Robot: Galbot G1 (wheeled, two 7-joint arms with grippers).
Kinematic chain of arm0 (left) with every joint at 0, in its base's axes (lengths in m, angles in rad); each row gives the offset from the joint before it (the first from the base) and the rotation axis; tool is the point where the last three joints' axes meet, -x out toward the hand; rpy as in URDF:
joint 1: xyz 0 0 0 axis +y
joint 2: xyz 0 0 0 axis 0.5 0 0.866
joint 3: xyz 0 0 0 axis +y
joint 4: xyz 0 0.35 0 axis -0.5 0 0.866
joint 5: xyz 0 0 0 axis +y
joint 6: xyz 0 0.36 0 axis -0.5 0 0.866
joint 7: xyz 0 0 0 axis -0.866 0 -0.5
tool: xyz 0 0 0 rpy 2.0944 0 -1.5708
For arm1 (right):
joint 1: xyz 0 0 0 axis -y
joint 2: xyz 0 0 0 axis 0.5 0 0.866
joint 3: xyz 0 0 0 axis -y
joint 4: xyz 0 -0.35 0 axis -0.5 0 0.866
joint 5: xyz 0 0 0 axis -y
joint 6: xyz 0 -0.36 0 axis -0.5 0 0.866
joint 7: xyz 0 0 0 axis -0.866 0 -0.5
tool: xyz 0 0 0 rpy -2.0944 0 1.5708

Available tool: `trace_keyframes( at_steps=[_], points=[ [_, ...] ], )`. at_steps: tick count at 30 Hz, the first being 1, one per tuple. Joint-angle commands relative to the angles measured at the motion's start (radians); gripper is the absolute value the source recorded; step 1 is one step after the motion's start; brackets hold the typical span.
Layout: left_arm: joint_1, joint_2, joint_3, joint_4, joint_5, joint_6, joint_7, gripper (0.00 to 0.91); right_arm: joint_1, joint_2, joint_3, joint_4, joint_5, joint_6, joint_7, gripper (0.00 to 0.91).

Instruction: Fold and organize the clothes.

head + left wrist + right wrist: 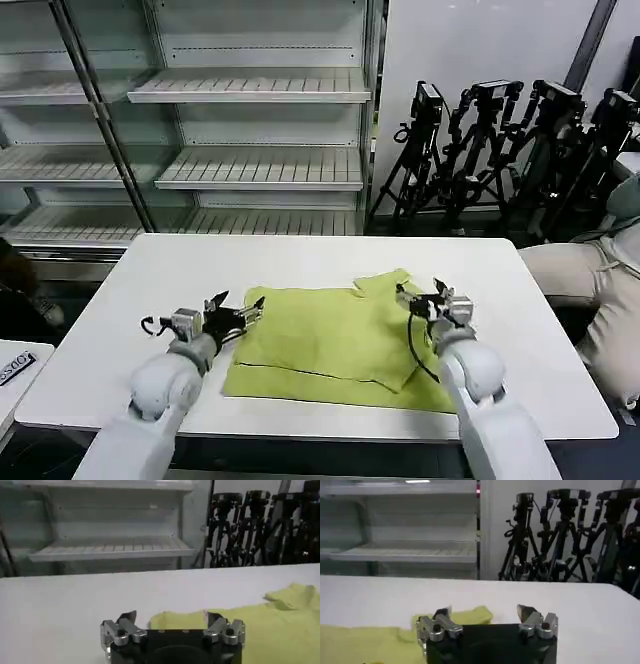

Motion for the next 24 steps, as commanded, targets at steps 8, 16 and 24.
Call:
trace_keyframes(
  at_steps=[8,16,24],
  points=[
    [-0.174,-0.010,0.074,0.257,-0.038,0.001,0.032,0.907,0.179,0.049,-0.027,-0.282,0.013,-0.007,-0.010,0.907],
    [-0.157,-0.012,0.083,0.257,-0.031,0.001,0.037,0.020,0.182,0.058,-0.050,-0.294,0.014,-0.010,-0.007,0.504],
    [-0.147,-0.016,0.084,0.248,-0.023,0.001,0.036,0.020,0.187,0.060,-0.050,-0.306,0.046,-0.022,-0.013,0.000]
  ],
)
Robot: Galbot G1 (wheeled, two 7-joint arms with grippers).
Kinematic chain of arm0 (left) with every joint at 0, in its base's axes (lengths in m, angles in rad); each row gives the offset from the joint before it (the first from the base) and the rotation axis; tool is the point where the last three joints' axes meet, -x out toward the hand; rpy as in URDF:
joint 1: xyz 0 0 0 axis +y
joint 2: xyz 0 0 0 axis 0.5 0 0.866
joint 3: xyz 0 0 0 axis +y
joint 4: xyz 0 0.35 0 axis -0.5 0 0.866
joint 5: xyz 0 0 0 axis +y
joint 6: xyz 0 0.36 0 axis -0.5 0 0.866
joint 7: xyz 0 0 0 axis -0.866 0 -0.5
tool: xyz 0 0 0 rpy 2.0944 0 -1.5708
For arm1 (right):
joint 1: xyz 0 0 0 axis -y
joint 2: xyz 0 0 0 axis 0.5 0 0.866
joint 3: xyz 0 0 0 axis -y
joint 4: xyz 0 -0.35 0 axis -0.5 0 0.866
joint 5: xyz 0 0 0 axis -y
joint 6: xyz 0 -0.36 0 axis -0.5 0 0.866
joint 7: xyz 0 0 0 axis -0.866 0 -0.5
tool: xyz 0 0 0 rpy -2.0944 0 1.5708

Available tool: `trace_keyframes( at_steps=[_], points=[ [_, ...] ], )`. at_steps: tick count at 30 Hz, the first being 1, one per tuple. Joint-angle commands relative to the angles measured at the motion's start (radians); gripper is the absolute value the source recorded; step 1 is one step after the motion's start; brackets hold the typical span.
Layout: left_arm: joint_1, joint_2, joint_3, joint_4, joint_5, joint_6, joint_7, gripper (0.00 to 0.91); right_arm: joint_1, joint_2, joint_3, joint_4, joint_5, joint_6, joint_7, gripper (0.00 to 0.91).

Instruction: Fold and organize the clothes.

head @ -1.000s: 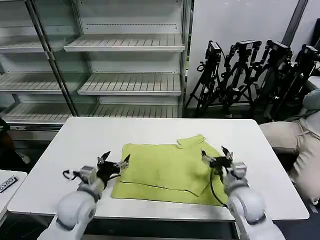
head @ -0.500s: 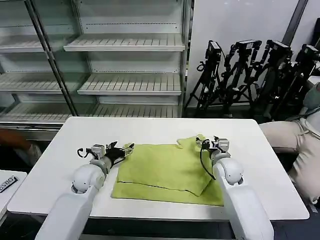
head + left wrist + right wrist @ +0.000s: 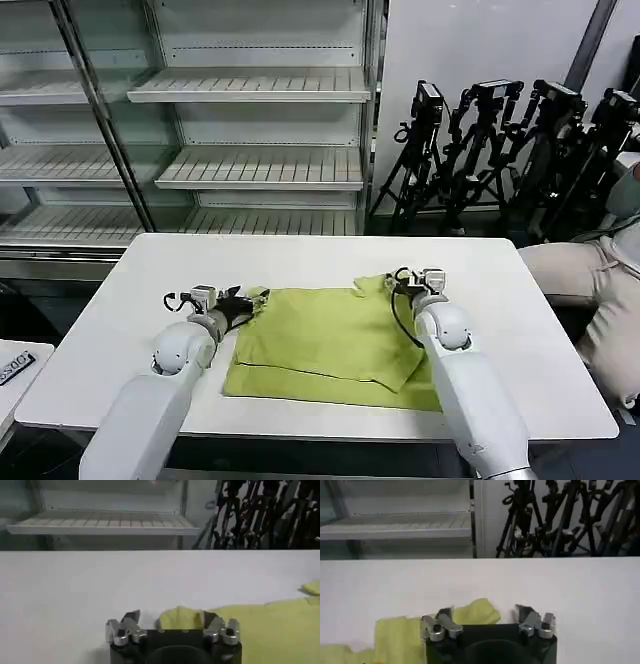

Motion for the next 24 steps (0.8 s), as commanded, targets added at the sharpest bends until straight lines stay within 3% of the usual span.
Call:
trace_keyframes(
  at_steps=[1,13,24],
  points=[
    [-0.013,-0.005,0.013,0.027,0.000,0.000,0.003,0.020,0.024,0.008,-0.009,-0.043,0.020,-0.009,-0.012,0.000],
    [0.012,-0.009,0.012,-0.007,0.008,-0.001,-0.009,0.010,-0.003,-0.009,-0.006,0.004,0.023,0.039,-0.043,0.000],
    [0.173,0.035,-0.064,-0.254,-0.031,-0.016,-0.056,0.010,-0.258,-0.128,0.015,0.427,0.094,0.025,-0.018,0.000]
  ],
)
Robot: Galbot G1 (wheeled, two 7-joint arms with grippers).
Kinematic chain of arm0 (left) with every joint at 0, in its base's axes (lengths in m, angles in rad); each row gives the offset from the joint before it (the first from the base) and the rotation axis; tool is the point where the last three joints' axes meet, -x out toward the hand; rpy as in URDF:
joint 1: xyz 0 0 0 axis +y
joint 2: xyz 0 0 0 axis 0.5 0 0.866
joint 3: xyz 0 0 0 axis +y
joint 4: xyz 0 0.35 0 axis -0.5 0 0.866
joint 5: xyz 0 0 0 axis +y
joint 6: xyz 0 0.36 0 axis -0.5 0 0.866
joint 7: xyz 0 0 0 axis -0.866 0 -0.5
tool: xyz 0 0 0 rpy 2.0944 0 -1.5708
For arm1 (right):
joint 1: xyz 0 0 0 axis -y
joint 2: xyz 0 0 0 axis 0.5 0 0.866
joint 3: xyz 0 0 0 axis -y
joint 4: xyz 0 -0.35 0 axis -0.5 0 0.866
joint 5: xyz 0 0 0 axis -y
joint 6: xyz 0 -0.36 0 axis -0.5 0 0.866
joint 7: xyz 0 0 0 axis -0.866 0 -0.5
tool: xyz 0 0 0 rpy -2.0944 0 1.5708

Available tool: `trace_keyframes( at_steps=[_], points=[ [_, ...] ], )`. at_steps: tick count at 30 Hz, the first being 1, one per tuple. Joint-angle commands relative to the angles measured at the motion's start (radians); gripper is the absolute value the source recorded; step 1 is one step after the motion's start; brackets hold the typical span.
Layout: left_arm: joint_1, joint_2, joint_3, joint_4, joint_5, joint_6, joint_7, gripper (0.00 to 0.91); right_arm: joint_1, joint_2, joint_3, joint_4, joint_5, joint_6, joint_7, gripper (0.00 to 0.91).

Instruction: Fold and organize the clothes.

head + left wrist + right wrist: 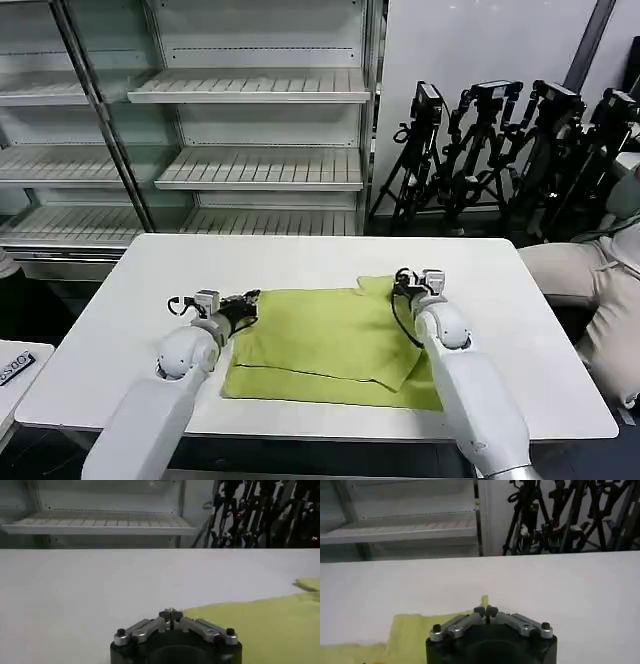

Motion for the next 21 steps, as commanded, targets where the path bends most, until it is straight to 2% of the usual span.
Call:
trace_keyframes(
  at_steps=[1,6,12,21],
  points=[
    [0.134,0.025,-0.064,-0.225,-0.032,-0.012,-0.041,0.010,-0.206,-0.080,0.021,0.332,0.040,0.003,0.008,0.000],
    [0.207,0.037,-0.088,-0.326,-0.047,-0.014,-0.066,0.010,-0.327,-0.116,0.072,0.453,0.075,-0.003,0.020,0.000],
    [0.334,0.060,-0.131,-0.443,-0.059,-0.011,-0.071,0.010,-0.455,-0.139,0.119,0.568,0.074,-0.003,0.014,0.000],
    [0.460,0.072,-0.164,-0.478,-0.036,-0.033,-0.033,0.010,-0.610,-0.147,0.188,0.650,0.023,0.028,0.003,0.000]
  ],
)
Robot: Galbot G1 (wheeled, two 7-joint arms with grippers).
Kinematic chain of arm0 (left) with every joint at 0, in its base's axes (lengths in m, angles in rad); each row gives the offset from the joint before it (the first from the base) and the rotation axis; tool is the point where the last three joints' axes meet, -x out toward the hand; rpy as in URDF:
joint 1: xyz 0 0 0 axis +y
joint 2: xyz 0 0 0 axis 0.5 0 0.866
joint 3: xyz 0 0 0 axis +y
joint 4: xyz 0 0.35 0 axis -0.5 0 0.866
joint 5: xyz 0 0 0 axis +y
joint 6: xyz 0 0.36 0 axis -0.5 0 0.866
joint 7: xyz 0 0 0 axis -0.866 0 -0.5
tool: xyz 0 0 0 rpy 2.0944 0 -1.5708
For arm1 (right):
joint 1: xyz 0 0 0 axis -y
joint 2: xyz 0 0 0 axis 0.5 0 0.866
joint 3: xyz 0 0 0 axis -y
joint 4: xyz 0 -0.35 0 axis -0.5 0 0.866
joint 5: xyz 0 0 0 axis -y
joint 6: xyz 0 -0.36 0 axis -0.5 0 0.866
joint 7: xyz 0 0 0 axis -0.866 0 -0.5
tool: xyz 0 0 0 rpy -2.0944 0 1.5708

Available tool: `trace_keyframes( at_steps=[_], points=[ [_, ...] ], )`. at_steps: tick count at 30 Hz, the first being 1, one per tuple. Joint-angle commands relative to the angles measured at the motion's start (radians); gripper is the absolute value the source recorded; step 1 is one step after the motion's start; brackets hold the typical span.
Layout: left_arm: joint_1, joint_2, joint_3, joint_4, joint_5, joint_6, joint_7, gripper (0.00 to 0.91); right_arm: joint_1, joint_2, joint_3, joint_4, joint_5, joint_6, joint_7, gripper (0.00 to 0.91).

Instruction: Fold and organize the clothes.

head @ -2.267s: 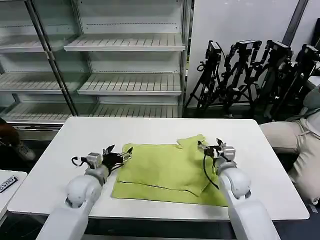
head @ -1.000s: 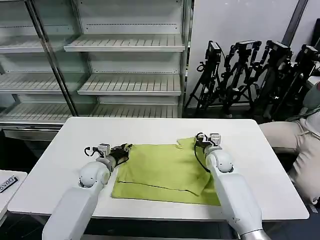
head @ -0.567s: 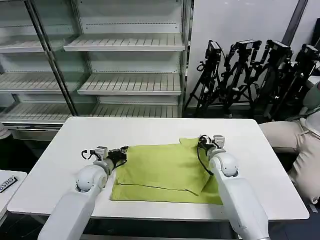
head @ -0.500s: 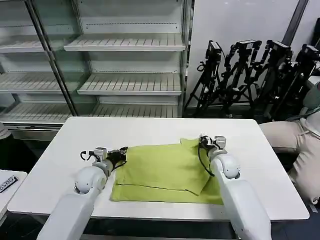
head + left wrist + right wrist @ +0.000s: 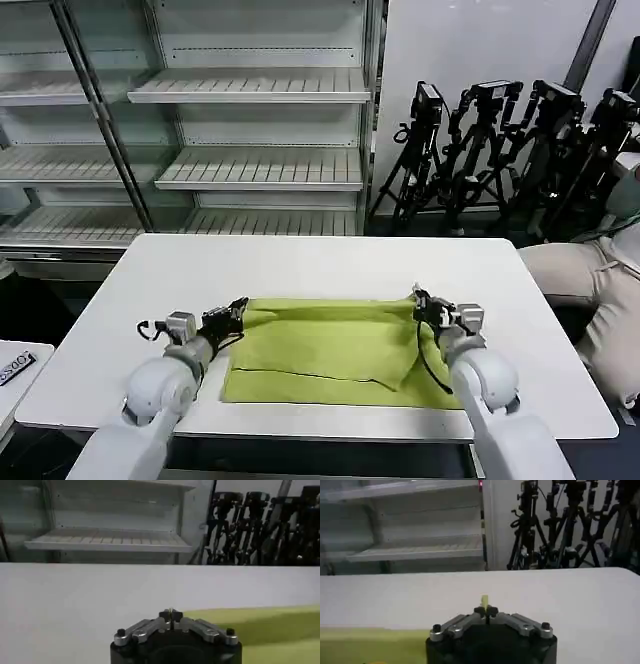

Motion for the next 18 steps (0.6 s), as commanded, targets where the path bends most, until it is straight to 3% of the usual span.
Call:
trace_keyframes(
  at_steps=[1,15,16,17,18],
  points=[
    [0.193,0.025,-0.046,-0.124,0.009,-0.021,0.024,0.010,-0.221,-0.026,0.085,0.166,-0.027,0.021,-0.002,0.000],
    [0.207,0.050,-0.040,-0.138,0.024,-0.005,0.035,0.020,-0.235,-0.012,0.098,0.146,-0.053,0.019,-0.002,0.000],
    [0.213,0.052,-0.041,-0.146,0.042,0.017,0.023,0.020,-0.235,-0.011,0.095,0.145,-0.074,0.021,-0.014,0.171],
    [0.217,0.053,-0.040,-0.151,0.059,0.016,0.017,0.171,-0.235,-0.011,0.094,0.145,-0.074,0.023,-0.016,0.907],
    [0.225,0.054,-0.043,-0.160,0.067,0.016,0.018,0.907,-0.237,-0.011,0.091,0.150,-0.073,0.025,-0.022,0.907]
  ],
)
